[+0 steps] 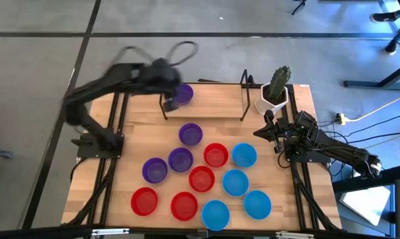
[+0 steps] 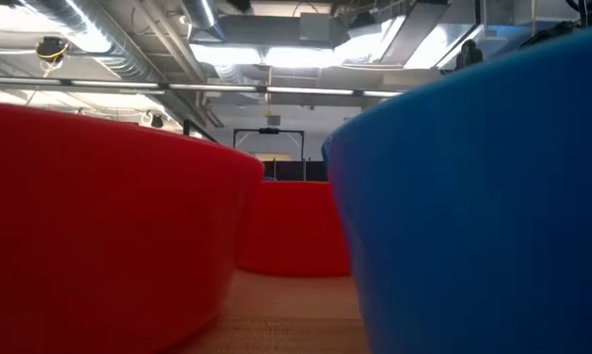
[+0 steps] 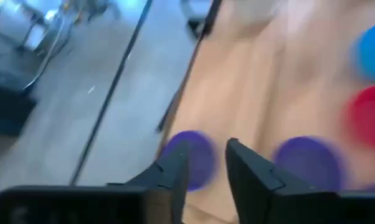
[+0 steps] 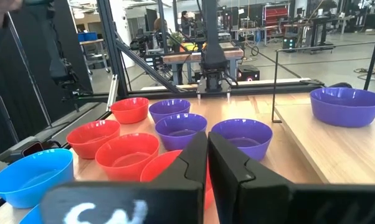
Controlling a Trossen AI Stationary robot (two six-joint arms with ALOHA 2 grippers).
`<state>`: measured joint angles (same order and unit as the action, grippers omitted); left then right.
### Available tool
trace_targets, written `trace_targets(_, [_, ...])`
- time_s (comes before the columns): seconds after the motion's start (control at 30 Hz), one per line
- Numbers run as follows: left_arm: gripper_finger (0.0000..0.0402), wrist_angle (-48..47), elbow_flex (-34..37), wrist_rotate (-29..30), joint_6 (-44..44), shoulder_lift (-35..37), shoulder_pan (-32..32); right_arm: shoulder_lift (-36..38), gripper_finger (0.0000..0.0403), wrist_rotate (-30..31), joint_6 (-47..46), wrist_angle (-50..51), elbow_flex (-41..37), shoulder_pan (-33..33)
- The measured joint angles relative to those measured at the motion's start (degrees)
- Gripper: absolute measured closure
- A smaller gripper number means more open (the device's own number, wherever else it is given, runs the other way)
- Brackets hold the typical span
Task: Pick & Place Mini bowls
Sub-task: Put the red bowl on the shelf
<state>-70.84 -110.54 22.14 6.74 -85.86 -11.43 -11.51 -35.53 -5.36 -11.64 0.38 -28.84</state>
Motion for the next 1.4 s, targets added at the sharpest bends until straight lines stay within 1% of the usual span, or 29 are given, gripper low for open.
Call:
trace_targets(0.1, [0.0353,0.67,4.19,-5.16,-5.77,7.76,5.19,0.0,0.0386,0.0,-0.03,0.0,0.0,-0.02])
trace_targets(0.17, [0.0382,1.7,8.62,-6.72,-8.7,11.97,8.3,0.0,0.0386,0.01,-0.03,-0.03,0.0,-0.02])
trace_targets(0.23, [0.0395,4.3,14.56,-6.54,-9.74,16.21,11.79,0.02,0.0386,0.71,-0.16,-0.2,0.0,0.0])
trace_targets(0.3, [0.0396,11.11,22.45,-6.78,-7.67,21.17,15.62,0.01,0.0386,2.31,-0.16,-0.44,0.0,-0.01])
trace_targets(0.37, [0.0399,23.15,32.05,-8.31,-2.78,26.43,19.54,0.02,0.0386,3.89,-0.15,-0.42,0.0,-0.01])
trace_targets(0.5, [0.0399,57.96,53.7,-16.56,10.93,34.8,24.32,0.02,0.0386,4.74,0.17,-0.15,0.0,-0.02])
trace_targets(0.57, [0.0399,72.95,63.48,-18.26,16.39,36.83,24.97,0.01,0.0386,4.74,1.34,-0.01,0.0,0.0])
trace_targets(0.67, [0.04,89.15,75.48,-17.46,21.4,38.99,24.78,0.02,0.0386,5.8,1.86,0.82,0.0,0.0])
trace_targets(0.8, [0.0399,113.65,90.12,-20.72,24.72,40.55,25.05,0.02,0.0386,7.63,2.82,1.07,0.0,0.0])
trace_targets(0.87, [0.04,120.04,95.65,-18.99,24.58,41.61,24.96,0.02,0.0386,7.99,2.72,1.18,0.0,0.0])
trace_targets(0.93, [0.04,123.18,99.59,-13.17,25.33,43.18,24.24,0.0,0.0386,7.11,2.88,1.76,0.0,-0.02])
trace_targets(1.03, [0.0398,126.69,102.7,-0.24,24.53,47.49,23.55,0.01,0.0386,6.54,3.42,1.95,0.0,0.0])
trace_targets(1.1, [0.0397,124.47,103.48,6.73,24.04,51.77,23.7,0.02,0.0386,6.48,2.84,1.91,0.0,0.0])
trace_targets(1.13, [0.0398,121.57,104.09,8.65,24.07,53.97,23.97,0.02,0.0386,6.32,2.4,2.1,0.0,0.0])
trace_targets(1.2, [0.04,116.06,105.01,8.23,24.02,58.24,24.55,0.02,0.0386,5.05,1.46,2.57,0.0,-0.01])
trace_targets(1.3, [0.0399,110.67,105.53,4.06,22.81,63.51,25.3,0.0,0.0386,4.46,1.55,2.64,0.0,-0.02])
trace_targets(1.33, [0.0399,108.47,105.53,3.92,22.7,65.27,25.65,0.02,0.0386,4.51,1.73,2.56,0.0,-0.01])
trace_targets(1.4, [0.04,105.29,105.53,6.07,22.55,68.49,26.42,0.02,0.0386,4.76,1.99,2.57,0.0,0.0])
